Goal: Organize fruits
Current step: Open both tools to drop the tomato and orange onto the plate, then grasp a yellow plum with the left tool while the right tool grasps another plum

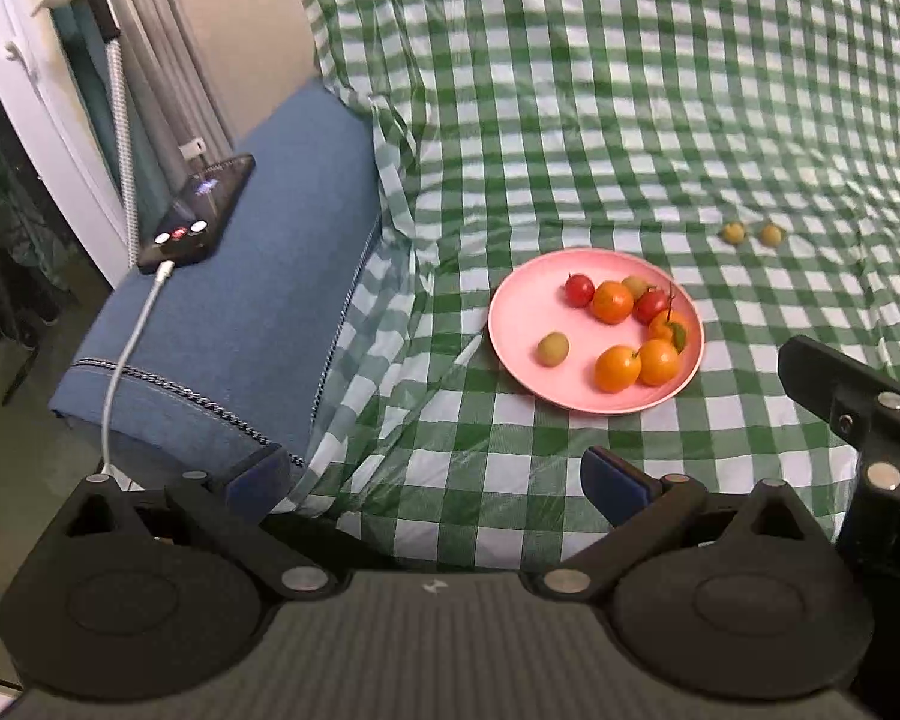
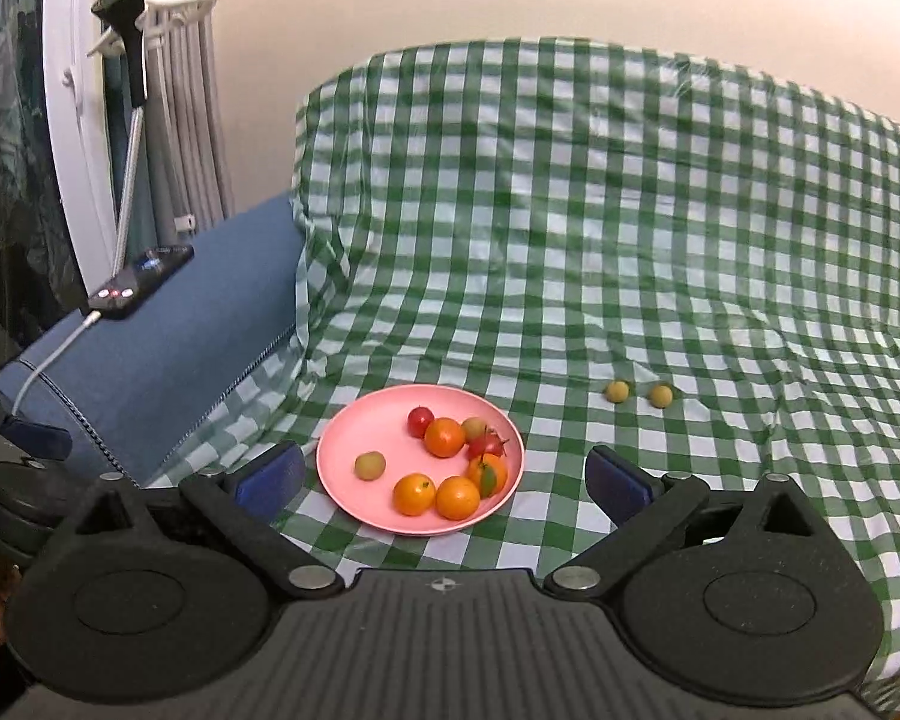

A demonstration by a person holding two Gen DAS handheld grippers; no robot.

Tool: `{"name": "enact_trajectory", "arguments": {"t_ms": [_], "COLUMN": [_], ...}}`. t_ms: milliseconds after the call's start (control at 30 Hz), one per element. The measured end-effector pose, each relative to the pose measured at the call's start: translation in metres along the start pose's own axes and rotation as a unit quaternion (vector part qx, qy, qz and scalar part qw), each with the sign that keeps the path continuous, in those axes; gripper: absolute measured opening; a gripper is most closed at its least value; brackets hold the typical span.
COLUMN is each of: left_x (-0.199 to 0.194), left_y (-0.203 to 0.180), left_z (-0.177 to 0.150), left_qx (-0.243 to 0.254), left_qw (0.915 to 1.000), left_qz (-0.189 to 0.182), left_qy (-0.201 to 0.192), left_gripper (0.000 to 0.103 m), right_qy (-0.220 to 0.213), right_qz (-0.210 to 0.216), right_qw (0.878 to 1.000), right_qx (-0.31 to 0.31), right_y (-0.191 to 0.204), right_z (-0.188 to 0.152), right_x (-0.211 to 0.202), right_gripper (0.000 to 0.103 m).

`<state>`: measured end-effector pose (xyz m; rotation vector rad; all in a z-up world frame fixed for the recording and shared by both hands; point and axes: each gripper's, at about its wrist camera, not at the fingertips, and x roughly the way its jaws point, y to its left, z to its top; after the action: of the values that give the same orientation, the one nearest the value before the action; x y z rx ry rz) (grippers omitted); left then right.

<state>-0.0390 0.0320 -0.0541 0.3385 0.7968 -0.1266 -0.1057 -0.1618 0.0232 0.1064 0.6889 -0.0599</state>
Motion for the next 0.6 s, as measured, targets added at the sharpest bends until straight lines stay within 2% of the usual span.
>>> {"name": "enact_trajectory", "arguments": {"t_ms": [300, 600], "left_x": [-0.027, -0.03], "left_y": [0.008, 0.007], "left_z": [-0.009, -0.009], "left_qx": [-0.014, -0.011], "left_qw": [0.9997, 0.9997], "left_qz": [0.002, 0.007], "left_qy": [-0.019, -0.019], "left_gripper": [0.103, 0.103], "right_qy": [-0.021, -0.023], "right_qz": [0.003, -0.002], "right_qw": [1.0, 1.0], "right_qx": [0.001, -0.001], "right_y": [0.006, 0.006], "right_z": [-0.002, -0.003], "right_x": [-0.026, -0.029], "right_gripper": [0.1, 0.101]}}
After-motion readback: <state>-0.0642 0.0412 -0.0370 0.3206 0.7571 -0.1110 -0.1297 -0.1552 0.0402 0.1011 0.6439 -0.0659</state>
